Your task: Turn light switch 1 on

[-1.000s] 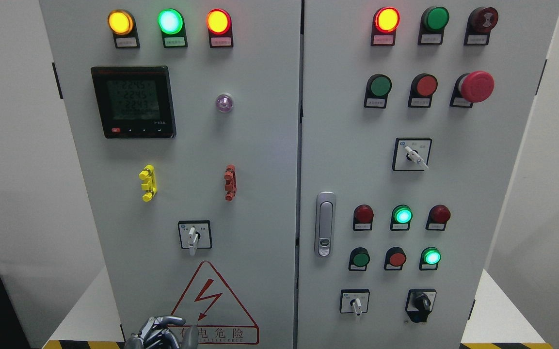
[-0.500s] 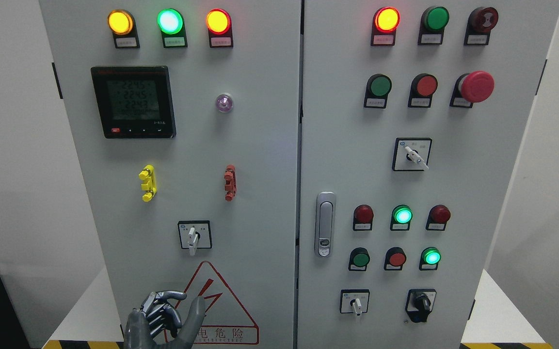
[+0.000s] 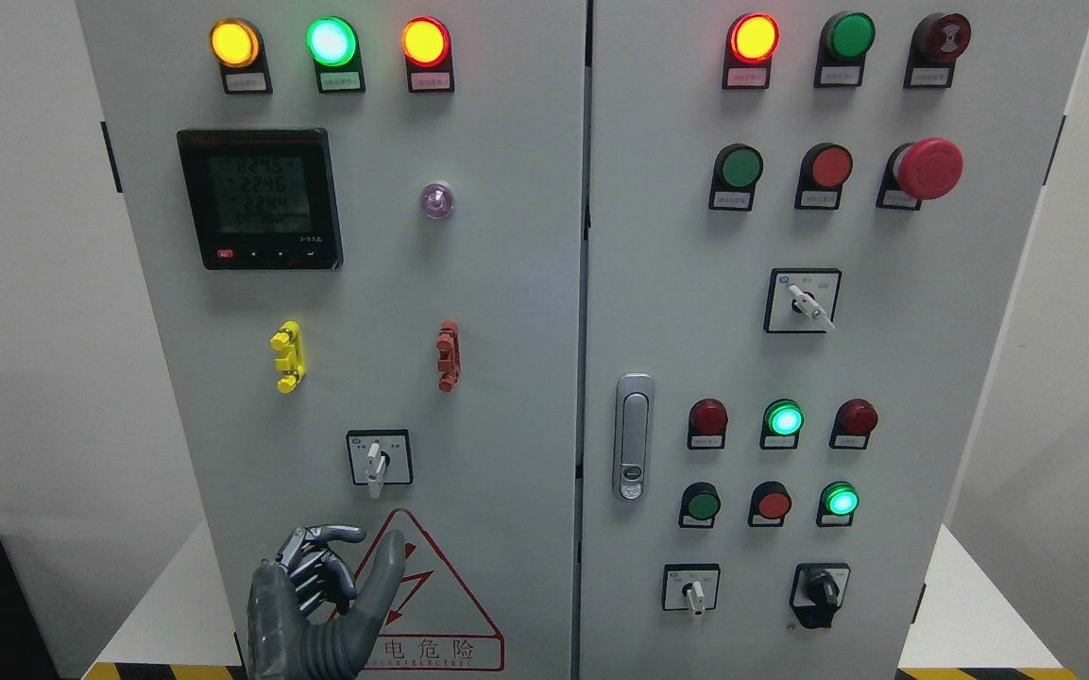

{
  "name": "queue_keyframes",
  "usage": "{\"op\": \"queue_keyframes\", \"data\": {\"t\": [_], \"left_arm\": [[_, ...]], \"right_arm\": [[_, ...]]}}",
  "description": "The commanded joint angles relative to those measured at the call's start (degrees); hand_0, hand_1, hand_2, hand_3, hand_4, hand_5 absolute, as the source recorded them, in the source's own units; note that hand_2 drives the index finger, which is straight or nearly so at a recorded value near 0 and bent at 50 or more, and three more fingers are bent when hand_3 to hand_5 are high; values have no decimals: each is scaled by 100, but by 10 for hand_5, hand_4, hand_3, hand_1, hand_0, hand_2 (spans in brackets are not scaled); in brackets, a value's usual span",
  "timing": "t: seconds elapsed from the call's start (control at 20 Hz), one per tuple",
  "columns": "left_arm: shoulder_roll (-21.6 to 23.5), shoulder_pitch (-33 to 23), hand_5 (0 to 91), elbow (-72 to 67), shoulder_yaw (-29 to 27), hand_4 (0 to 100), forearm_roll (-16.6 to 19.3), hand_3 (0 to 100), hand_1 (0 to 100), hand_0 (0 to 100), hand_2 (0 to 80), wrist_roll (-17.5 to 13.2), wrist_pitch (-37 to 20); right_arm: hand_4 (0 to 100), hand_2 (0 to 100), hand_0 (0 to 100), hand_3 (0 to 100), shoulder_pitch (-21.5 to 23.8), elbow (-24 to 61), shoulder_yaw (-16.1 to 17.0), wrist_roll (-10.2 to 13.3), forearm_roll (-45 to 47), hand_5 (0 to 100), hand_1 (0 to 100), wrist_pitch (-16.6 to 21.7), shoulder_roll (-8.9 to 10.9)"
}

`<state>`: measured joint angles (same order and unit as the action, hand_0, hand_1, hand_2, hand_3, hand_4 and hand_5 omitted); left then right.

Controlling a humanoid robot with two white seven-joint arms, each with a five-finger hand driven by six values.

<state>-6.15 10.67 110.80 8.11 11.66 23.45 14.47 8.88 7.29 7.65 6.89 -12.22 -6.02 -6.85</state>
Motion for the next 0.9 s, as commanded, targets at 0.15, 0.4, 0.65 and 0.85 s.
{"op": "queue_keyframes", "data": {"t": [0.15, 0.4, 0.65, 0.85], "left_arm": [[-88, 154, 872, 20, 33, 980, 3, 983, 623, 13, 524, 72, 117], [-105, 181, 872, 20, 7, 981, 3, 988, 627, 12, 532, 72, 196], [-105, 268, 872, 20, 7, 1000, -15, 998, 630, 14, 550, 160, 424], [-123, 348, 872, 20, 7, 1000, -24, 1000, 632, 16, 555, 160, 512]], "right_arm": [[0, 0, 54, 0, 0, 0, 0, -4, 0, 0, 0, 5, 0], [0, 0, 54, 0, 0, 0, 0, -4, 0, 0, 0, 5, 0], [0, 0, 54, 0, 0, 0, 0, 5, 0, 0, 0, 5, 0], [0, 0, 54, 0, 0, 0, 0, -4, 0, 0, 0, 5, 0]]}}
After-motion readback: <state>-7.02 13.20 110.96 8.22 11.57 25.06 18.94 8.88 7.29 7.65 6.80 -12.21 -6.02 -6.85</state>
